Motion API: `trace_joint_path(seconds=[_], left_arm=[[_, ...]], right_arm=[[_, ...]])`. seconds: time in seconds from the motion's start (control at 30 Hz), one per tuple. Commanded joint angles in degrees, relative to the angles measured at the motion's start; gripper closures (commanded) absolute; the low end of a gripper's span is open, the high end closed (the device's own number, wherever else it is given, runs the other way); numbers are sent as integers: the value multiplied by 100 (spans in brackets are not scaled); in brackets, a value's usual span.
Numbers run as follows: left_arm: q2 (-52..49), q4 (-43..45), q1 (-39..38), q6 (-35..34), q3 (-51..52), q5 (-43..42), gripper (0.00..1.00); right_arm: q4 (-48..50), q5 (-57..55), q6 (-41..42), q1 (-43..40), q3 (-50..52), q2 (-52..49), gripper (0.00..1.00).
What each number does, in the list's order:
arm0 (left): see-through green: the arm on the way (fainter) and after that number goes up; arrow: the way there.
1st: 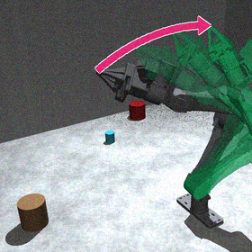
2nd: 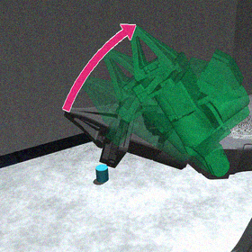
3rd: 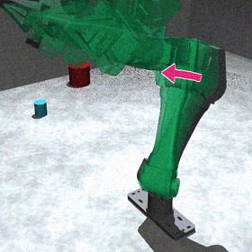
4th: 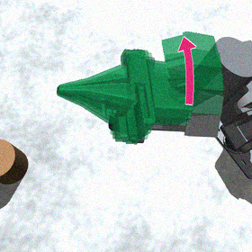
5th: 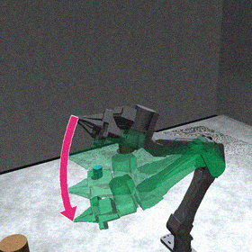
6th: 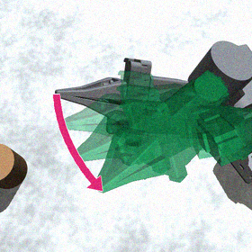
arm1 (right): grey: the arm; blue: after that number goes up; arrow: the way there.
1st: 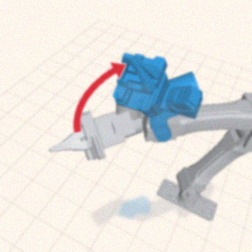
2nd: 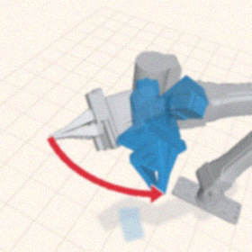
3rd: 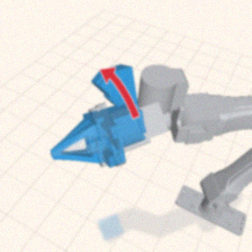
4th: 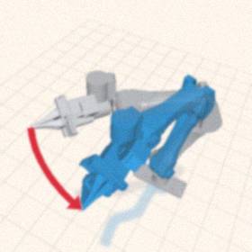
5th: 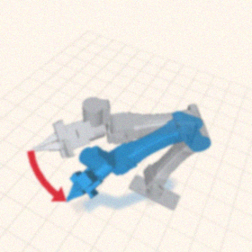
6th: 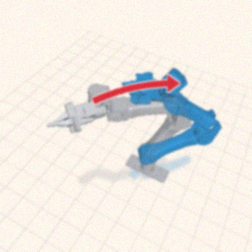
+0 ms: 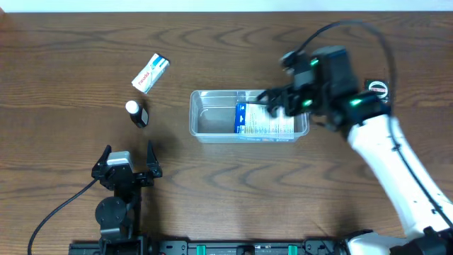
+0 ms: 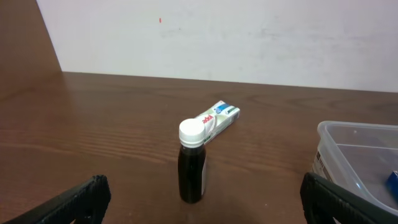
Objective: Pack container
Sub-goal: 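Move the right gripper to the red box and grasp it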
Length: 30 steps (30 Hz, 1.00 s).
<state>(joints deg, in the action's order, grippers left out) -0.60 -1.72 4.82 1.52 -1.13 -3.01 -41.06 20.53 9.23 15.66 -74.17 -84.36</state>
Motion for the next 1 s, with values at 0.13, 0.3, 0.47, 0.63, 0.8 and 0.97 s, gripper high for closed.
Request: trace_joint_path(seconds=[0.13, 0.3, 0.47, 0.63, 0.8, 0.97], left_arm=[[31, -219, 26, 17, 90, 46, 2], [31, -219, 26, 17, 90, 46, 2], [31, -219, 26, 17, 90, 46, 2], [31, -216, 26, 20, 90, 46, 2], [31, -216, 26, 17, 90, 46, 2], [31, -219, 26, 17, 90, 46, 2]], right_arm=[[-979, -1443, 520, -1379, -1047, 142, 1], [-1082, -1453, 619, -2004, -1047, -197, 1], [-1012, -1429, 525, -2131, -1058, -970, 1], [-833, -1429, 531, -2074, -1172, -1816, 1], [-870, -1429, 529, -2011, -1510, -2505, 1], [-796, -1434, 529, -1897, -1633, -2830, 1]])
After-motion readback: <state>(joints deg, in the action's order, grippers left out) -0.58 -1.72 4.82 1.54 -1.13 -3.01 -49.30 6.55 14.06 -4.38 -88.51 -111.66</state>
